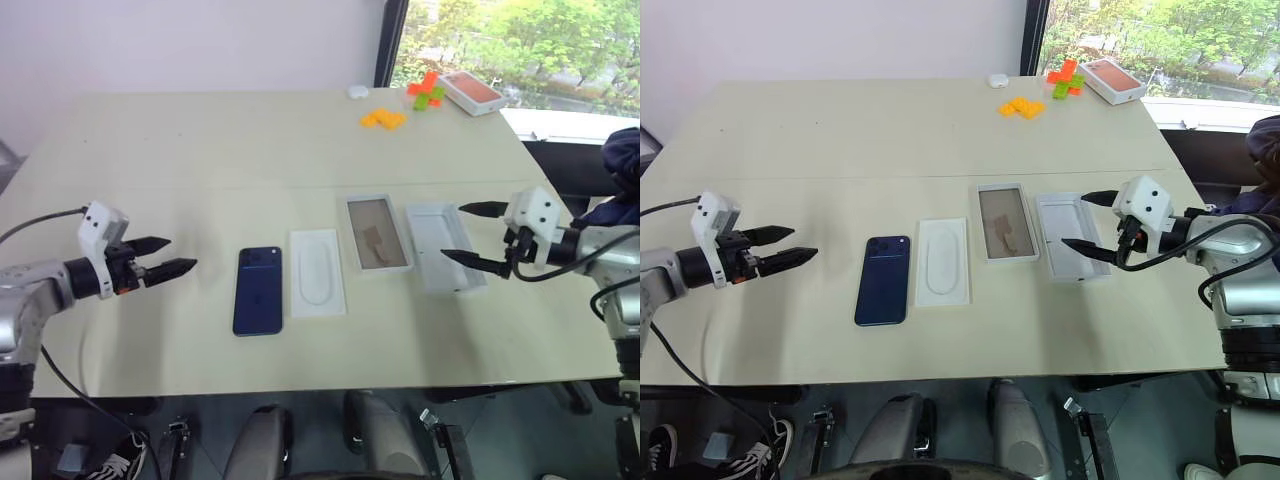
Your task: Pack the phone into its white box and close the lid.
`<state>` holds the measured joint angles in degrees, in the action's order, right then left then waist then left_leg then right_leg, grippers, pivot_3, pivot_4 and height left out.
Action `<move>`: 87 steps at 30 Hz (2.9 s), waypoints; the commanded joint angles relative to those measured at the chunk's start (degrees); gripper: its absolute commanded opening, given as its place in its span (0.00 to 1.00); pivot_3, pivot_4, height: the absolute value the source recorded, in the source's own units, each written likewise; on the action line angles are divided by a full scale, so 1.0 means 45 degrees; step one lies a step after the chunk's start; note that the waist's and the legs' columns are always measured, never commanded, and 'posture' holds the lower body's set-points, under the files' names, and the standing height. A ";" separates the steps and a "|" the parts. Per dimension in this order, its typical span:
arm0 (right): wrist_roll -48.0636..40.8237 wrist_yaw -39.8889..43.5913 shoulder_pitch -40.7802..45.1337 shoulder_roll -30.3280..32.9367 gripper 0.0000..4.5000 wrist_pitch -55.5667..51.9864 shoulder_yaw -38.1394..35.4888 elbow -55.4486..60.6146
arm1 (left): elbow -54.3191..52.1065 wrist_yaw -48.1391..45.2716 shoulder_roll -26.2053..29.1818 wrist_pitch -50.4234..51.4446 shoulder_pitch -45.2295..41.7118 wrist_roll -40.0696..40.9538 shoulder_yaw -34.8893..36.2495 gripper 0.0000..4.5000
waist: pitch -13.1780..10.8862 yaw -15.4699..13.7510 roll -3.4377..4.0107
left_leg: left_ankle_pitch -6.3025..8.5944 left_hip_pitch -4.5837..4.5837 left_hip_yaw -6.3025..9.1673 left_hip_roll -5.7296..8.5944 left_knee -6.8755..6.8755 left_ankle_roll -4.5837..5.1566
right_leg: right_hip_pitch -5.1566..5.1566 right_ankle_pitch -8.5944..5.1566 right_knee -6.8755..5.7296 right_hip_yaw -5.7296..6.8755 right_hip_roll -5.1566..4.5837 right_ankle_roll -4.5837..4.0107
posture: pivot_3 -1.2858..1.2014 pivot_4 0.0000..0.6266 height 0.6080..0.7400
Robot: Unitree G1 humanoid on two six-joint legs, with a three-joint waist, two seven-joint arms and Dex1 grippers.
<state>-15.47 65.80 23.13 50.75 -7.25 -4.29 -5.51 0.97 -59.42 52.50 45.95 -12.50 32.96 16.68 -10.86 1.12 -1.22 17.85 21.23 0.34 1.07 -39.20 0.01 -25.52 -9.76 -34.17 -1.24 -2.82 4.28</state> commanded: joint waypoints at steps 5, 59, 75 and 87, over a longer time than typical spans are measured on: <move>0.0076 -0.0289 0.0867 -0.0193 0.99 -0.0504 0.0310 0.0890 | -0.1078 0.0790 -0.0116 0.1780 -0.0480 0.1516 0.0703 0.99 | -0.0002 -0.0134 0.0000 | -0.0001 -0.0005 0.0008 0.0003 -0.0005 -0.0001 | 0.0006 -0.0001 -0.0002 0.0003 -0.0002 -0.0003 | 0.52 0.24 1.00; 0.0847 -0.1122 0.0746 -0.0909 1.00 0.0140 0.0837 0.0988 | -0.2733 1.3148 -1.0604 1.0345 -0.4045 0.4026 0.0782 0.49 | 0.0005 -0.0081 -0.0010 | -0.0022 -0.0014 0.0034 0.0040 -0.0009 -0.0041 | 0.0031 0.0007 -0.0005 -0.0008 -0.0006 -0.0003 | 0.52 0.24 1.00; 0.0717 -0.1115 0.0687 -0.0793 1.00 -0.0016 0.0740 0.1102 | -0.2129 1.2930 -1.0091 1.0345 -0.4488 0.5504 0.2616 0.01 | 0.0005 -0.0082 -0.0010 | -0.0024 -0.0015 0.0036 0.0035 -0.0009 -0.0043 | 0.0030 0.0006 -0.0006 -0.0007 -0.0001 -0.0003 | 0.52 0.24 1.00; -0.1778 0.0781 0.0216 0.0105 1.00 -0.2612 -0.0133 0.1735 | -0.0282 1.4639 -1.1642 0.9763 -0.6927 0.5786 0.4787 0.01 | 0.0004 -0.0349 -0.0021 | -0.0026 -0.0001 0.0050 0.0062 -0.0015 -0.0047 | 0.0046 0.0006 0.0021 0.0004 -0.0022 -0.0003 | 0.52 0.24 1.00</move>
<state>-21.78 68.64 24.39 50.38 -17.79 -3.19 1.39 -1.22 4.61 1.27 91.33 -41.82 59.15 36.93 -10.84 -0.46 -1.32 17.74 21.23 0.56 1.34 -39.27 -0.20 -25.31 -9.74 -34.07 -1.23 -2.92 4.27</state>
